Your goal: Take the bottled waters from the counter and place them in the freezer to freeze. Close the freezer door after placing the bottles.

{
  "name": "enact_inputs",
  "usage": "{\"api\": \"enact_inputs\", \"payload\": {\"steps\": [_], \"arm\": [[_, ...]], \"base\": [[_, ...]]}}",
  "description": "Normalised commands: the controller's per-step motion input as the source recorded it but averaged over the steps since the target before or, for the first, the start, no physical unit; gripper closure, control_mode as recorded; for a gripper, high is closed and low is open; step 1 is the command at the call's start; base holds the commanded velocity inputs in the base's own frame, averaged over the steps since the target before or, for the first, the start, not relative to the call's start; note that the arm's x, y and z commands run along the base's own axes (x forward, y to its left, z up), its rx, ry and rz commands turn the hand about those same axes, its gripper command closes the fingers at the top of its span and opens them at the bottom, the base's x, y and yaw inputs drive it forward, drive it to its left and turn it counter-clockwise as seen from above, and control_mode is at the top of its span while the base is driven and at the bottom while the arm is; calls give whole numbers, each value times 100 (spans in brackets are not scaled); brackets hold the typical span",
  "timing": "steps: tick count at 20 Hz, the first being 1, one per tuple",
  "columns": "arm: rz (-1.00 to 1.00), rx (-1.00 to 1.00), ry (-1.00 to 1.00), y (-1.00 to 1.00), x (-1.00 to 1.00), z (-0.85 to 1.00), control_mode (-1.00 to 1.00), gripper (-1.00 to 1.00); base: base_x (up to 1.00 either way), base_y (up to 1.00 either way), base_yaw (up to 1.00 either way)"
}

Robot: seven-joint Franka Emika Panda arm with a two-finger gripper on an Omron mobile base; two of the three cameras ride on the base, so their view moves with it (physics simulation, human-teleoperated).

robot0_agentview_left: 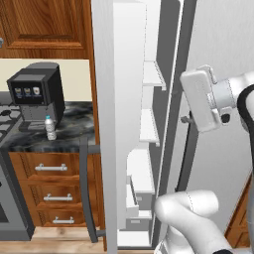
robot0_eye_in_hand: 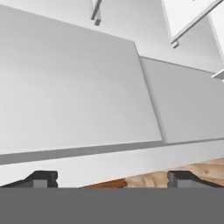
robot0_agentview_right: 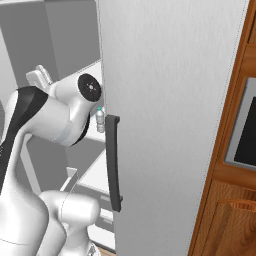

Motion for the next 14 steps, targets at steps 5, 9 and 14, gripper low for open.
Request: {"api": "enact_inputs", "payload": {"steps": [5, 9, 14], "arm": [[14, 2, 17, 40, 0, 0, -100, -100], [6, 0, 5, 31, 0, 0, -100, -100], [-6, 0, -6, 4, 2, 0, -100, -100]], "base": [[0, 0, 0], [0, 0, 0], [0, 0, 0]]}}
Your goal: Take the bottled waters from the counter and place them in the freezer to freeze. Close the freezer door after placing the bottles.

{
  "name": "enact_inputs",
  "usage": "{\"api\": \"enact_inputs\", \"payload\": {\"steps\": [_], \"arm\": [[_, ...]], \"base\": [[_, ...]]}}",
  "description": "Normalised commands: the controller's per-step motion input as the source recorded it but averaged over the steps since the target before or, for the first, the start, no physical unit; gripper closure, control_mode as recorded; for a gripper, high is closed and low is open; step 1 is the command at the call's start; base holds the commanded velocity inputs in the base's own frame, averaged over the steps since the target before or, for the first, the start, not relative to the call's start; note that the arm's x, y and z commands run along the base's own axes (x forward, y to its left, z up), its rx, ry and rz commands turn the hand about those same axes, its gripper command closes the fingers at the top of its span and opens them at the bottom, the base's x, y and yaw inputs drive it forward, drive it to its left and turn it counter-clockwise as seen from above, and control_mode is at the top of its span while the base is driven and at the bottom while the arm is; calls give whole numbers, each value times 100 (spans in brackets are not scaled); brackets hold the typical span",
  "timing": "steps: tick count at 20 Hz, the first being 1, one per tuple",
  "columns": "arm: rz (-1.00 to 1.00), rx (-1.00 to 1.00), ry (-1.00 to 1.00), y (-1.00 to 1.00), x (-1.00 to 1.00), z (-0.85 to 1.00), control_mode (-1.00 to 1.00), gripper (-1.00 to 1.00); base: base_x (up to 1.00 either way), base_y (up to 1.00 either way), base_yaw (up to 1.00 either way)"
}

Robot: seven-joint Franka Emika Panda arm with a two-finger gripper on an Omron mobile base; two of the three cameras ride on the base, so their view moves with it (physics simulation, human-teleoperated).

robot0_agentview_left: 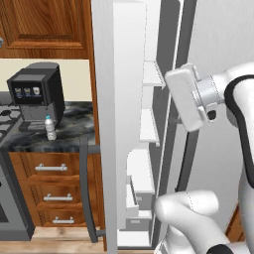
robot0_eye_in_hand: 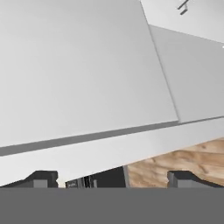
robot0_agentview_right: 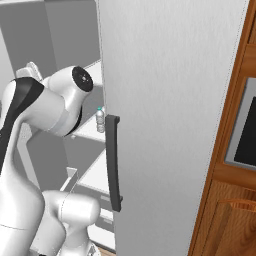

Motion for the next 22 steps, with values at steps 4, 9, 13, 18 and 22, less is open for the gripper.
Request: {"api": "enact_inputs", "payload": {"steps": [4, 9, 13, 18, 22], "arm": [[-11, 0, -16, 0, 16, 0, -100, -100], [-6, 4, -8, 17, 29, 0, -100, -100], [0, 2, -1, 18, 37, 0, -100, -100], [0, 1, 2, 29, 24, 0, -100, -100], [2, 0, 1, 44, 16, 0, -100, -100]], "base": [[0, 0, 0], [0, 0, 0], [0, 0, 0], [0, 0, 0], [0, 0, 0]]}}
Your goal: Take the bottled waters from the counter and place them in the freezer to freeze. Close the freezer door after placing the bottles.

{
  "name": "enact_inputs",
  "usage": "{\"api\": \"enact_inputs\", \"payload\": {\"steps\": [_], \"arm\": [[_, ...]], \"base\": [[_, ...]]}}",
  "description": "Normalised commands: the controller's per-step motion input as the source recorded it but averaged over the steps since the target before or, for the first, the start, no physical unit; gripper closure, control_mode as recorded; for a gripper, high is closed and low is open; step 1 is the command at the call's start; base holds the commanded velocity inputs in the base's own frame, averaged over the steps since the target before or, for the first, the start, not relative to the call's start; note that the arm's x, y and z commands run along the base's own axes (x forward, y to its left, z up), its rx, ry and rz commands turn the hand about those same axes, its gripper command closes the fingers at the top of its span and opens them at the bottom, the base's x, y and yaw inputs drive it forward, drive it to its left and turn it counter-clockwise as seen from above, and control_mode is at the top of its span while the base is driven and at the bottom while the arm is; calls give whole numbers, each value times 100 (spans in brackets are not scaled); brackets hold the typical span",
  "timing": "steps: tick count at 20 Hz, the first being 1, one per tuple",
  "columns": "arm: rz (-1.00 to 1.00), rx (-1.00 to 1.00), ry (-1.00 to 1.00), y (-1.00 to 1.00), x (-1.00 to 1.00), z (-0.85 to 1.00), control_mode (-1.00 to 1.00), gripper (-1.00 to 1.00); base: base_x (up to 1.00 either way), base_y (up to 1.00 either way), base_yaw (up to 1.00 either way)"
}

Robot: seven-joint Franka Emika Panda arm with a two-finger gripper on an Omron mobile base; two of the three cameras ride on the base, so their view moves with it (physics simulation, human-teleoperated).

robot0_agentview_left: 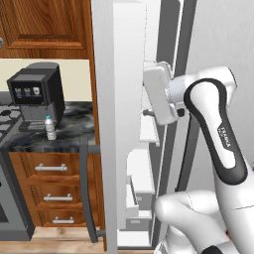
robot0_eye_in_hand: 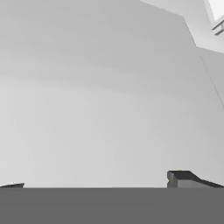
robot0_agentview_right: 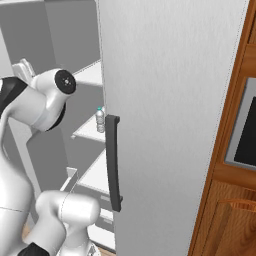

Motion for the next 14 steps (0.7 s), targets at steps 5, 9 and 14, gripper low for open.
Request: {"api": "enact_inputs", "payload": {"steps": [5, 9, 14], "arm": [[1, 0, 0, 37, 12, 0, -100, -100], [1, 0, 0, 30, 7, 0, -100, -100], [1, 0, 1, 38, 6, 0, -100, -100]], "base": [[0, 0, 0], [0, 0, 0], [0, 0, 0]]}}
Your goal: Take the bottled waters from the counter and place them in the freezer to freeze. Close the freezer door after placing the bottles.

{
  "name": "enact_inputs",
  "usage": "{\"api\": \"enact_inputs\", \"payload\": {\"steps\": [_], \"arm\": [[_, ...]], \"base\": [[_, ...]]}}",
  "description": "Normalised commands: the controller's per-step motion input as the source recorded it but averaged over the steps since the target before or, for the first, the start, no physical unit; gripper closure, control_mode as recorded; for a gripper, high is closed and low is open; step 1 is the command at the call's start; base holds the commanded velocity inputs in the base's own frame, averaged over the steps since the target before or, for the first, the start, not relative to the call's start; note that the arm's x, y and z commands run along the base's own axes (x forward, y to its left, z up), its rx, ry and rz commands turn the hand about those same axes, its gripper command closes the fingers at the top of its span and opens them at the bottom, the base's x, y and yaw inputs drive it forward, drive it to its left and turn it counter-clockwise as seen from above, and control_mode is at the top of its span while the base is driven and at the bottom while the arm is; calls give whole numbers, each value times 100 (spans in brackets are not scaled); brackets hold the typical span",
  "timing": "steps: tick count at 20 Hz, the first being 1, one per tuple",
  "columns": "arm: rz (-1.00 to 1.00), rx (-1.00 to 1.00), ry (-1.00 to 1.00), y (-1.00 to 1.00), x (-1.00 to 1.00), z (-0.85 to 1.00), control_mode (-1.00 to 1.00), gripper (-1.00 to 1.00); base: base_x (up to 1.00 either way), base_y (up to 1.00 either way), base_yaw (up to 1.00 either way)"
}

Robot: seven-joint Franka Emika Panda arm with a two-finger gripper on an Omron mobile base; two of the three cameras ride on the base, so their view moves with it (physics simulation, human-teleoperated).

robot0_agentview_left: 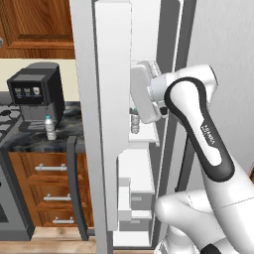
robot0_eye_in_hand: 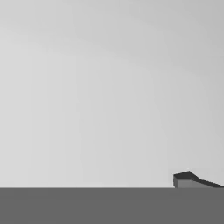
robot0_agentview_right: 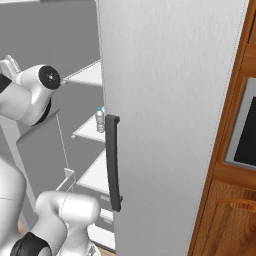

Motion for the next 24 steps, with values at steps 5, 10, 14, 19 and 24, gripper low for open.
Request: {"api": "enact_inputs", "payload": {"steps": [5, 10, 14, 19, 24], "arm": [[0, 0, 1, 40, 3, 0, -100, -100], [0, 0, 2, 37, 4, 0, -100, -100], [0, 0, 4, 28, 2, 0, -100, -100], [0, 0, 2, -17, -1, 0, -100, -100], [0, 0, 0, -66, -11, 0, -100, -100]], "base": [[0, 0, 0], [0, 0, 0], [0, 0, 0], [0, 0, 0], [0, 0, 0]]}}
